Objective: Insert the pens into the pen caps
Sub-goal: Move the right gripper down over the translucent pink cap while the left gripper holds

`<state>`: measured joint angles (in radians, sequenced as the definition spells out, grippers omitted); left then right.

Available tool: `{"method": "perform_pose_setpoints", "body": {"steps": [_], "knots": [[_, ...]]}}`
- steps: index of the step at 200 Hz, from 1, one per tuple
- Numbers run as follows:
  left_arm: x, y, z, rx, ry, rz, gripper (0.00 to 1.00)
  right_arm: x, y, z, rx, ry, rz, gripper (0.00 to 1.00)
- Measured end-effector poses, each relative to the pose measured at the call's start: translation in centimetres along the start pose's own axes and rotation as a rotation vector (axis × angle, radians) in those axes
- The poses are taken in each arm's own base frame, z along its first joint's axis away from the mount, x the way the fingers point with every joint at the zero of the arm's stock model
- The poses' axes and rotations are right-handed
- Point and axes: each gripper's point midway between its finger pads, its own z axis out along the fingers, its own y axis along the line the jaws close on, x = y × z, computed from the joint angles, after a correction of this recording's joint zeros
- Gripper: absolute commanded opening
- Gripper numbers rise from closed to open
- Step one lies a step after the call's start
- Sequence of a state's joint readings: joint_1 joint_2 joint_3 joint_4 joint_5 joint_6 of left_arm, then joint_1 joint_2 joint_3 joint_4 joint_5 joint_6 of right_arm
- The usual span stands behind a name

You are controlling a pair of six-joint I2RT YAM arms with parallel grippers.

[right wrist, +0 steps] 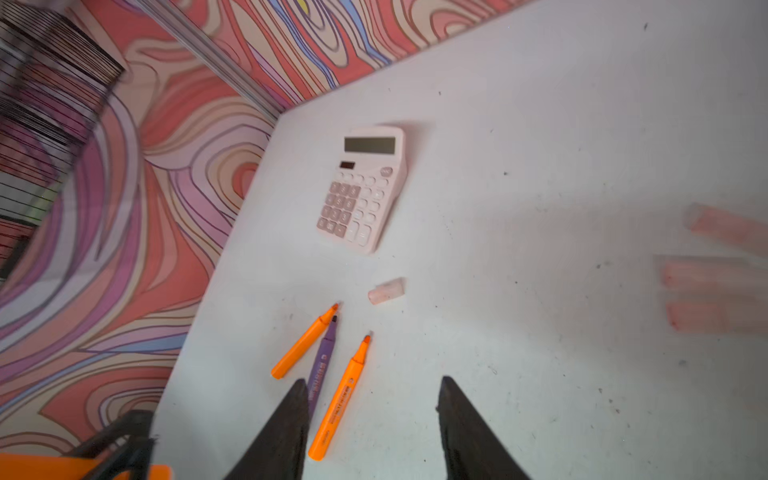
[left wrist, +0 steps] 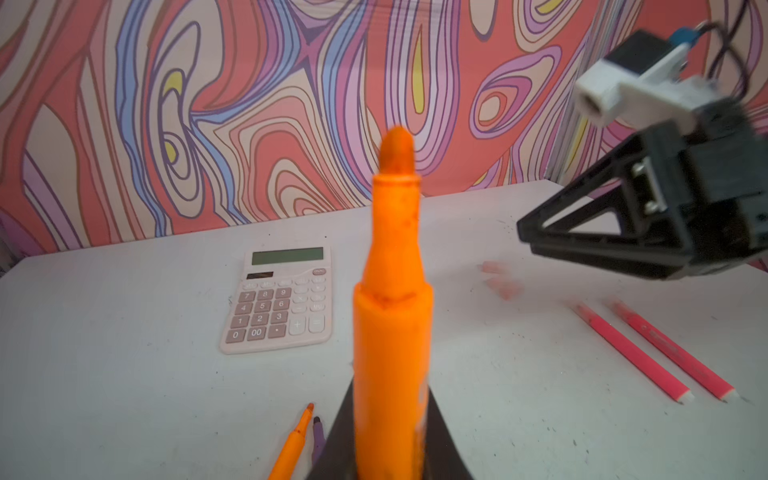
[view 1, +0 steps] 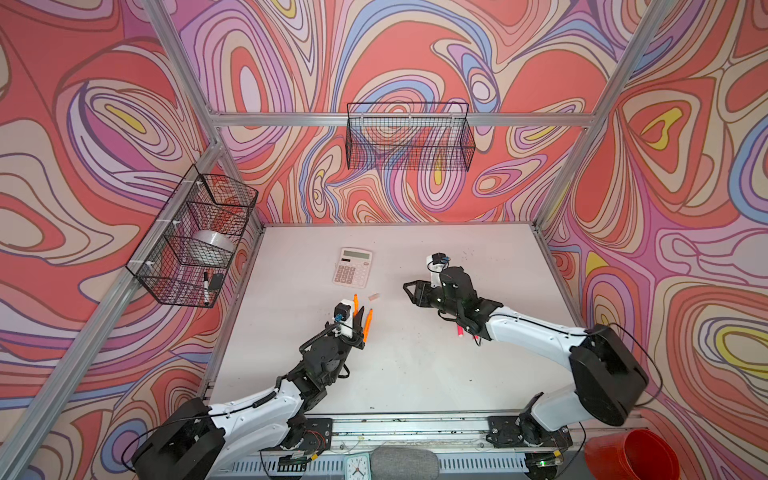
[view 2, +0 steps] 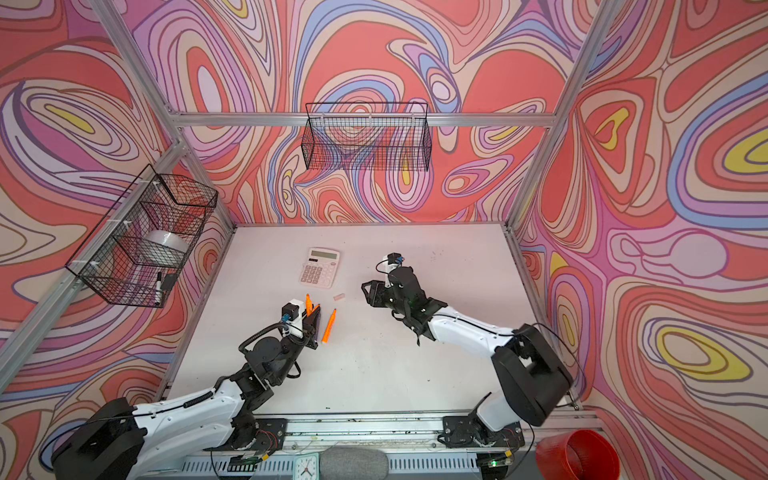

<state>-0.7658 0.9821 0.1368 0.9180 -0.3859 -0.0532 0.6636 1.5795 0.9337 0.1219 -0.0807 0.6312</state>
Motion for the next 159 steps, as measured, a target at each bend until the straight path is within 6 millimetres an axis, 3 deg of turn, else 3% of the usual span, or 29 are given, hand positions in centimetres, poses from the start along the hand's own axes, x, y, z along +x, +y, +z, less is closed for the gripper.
{"method": "perform_pose_setpoints", "body": {"steps": [35,55,82,109,138,159], "knots": [[-1.3,0.6,-0.1,-0.034,-0.051,-0.002,0.00,2.4,-0.3,7.0,0.129,0.167,-0.088,0.55],[-1.9,0.8,-0.2,-0.044,-0.068,-0.008,0.00,4.3,-1.0,9.7,0.179,0.246,-0.131,0.61],[-1.9,0.8,-0.2,-0.046,-0.070,-0.009,0.00,6.4,-2.3,10.9,0.250,0.326,-0.186,0.70],[-2.0,0.8,-0.3,-0.042,-0.073,-0.010,0.00,6.1,-1.6,12.4,0.266,0.341,-0.234,0.77],[-2.4,0.5,-0.4,-0.025,-0.086,-0.016,0.00,5.4,-0.1,14.6,0.260,0.326,-0.284,0.78],[-2.6,0.4,-0.4,-0.015,-0.090,-0.018,0.00,5.8,-0.2,15.8,0.283,0.335,-0.314,0.75]]}}
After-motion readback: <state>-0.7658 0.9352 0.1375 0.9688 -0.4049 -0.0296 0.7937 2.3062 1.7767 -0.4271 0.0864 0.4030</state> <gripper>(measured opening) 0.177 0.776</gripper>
